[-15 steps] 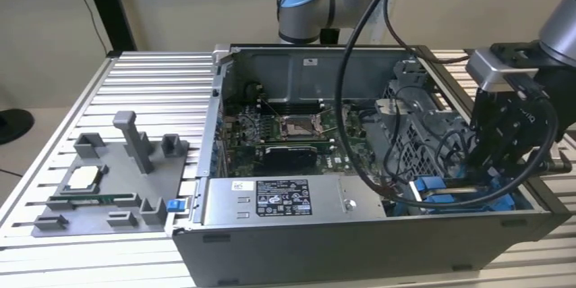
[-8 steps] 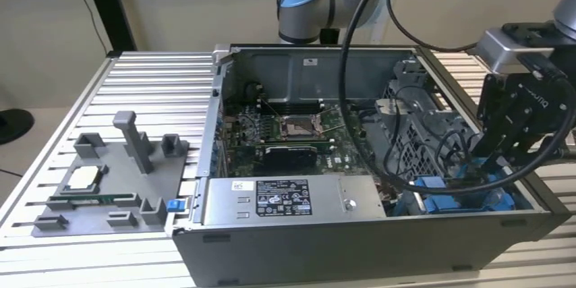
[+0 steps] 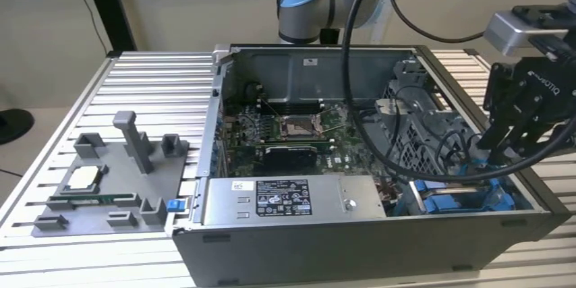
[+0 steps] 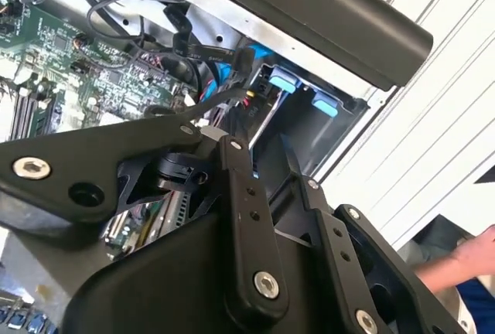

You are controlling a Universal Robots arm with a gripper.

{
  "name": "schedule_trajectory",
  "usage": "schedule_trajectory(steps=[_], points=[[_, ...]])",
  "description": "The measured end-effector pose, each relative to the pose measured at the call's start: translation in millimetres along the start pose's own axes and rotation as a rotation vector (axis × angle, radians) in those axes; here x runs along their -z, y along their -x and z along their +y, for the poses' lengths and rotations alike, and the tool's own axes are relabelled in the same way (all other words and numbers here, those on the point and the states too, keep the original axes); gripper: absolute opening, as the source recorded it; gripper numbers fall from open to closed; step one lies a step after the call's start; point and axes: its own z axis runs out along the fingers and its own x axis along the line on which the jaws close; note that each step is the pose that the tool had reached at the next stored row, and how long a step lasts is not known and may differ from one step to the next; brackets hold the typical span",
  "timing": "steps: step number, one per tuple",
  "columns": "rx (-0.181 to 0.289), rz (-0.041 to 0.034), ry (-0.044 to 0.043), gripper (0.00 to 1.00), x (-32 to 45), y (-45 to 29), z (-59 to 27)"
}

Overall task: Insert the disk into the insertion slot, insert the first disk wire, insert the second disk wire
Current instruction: 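Insert the first disk wire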

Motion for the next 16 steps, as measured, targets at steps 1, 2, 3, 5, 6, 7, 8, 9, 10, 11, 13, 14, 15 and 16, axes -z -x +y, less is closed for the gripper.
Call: schedule_trajectory(steps=[1, 2, 3, 5, 6, 7, 8, 9, 10, 11, 13, 14, 15, 16], points=[[0.0, 0.0002, 0.0, 1.0, 1.4, 0.0, 0.0], [0.0, 0.0006, -0.0001, 1.0, 2.6, 0.0, 0.1], [0.0, 0.0005, 0.0, 1.0, 3.1, 0.0, 0.1], [0.0, 0.0003, 0.0, 1.0, 3.5, 0.0, 0.1], [0.0, 0.0005, -0.0001, 1.0, 3.8, 0.0, 0.1], [0.0, 0.0006, -0.0001, 1.0, 4.0, 0.1, 0.1], [0.0, 0.0006, 0.0, 1.0, 4.0, 0.1, -0.3], [0.0, 0.0008, 0.0, 1.0, 4.1, 0.2, -1.6], [0.0, 0.0007, 0.0, 1.0, 4.1, 0.4, -3.5], [0.0, 0.0007, 0.0, 1.0, 4.2, 0.8, -5.5], [0.0, 0.0006, 0.0, 1.0, 4.3, 2.2, -10.0], [0.001, 0.0004, 0.0, 1.0, 4.3, 2.5, -12.6], [0.005, -0.0001, 0.0001, 1.0, 4.3, 2.7, -14.9], [0.009, -0.0005, 0.0002, 1.0, 4.4, 2.8, -17.3]])
